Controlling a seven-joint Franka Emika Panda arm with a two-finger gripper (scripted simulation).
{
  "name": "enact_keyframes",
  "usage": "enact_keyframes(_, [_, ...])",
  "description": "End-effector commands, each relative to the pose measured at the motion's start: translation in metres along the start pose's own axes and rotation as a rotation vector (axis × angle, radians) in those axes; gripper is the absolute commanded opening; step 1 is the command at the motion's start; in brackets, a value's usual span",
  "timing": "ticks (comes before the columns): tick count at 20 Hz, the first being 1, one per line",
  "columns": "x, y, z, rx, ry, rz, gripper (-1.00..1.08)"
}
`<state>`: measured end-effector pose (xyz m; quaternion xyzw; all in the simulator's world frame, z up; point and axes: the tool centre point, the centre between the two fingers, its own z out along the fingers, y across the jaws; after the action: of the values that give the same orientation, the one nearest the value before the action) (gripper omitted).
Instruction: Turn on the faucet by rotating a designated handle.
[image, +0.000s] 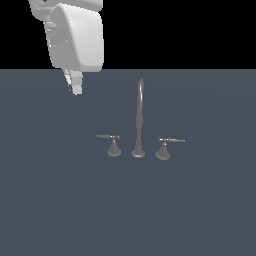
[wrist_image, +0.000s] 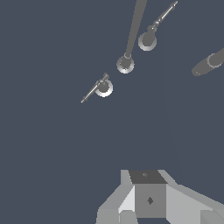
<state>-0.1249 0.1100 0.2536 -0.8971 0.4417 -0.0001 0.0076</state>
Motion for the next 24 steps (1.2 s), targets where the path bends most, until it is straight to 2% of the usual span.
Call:
enact_keyframes(1, [0.004,-0.009,0.012,0.001,0.0,0.049,-1.0])
enact_keyframes(24, [0.059,-0.073,0.118,-0.005,0.007,0.466,-1.0])
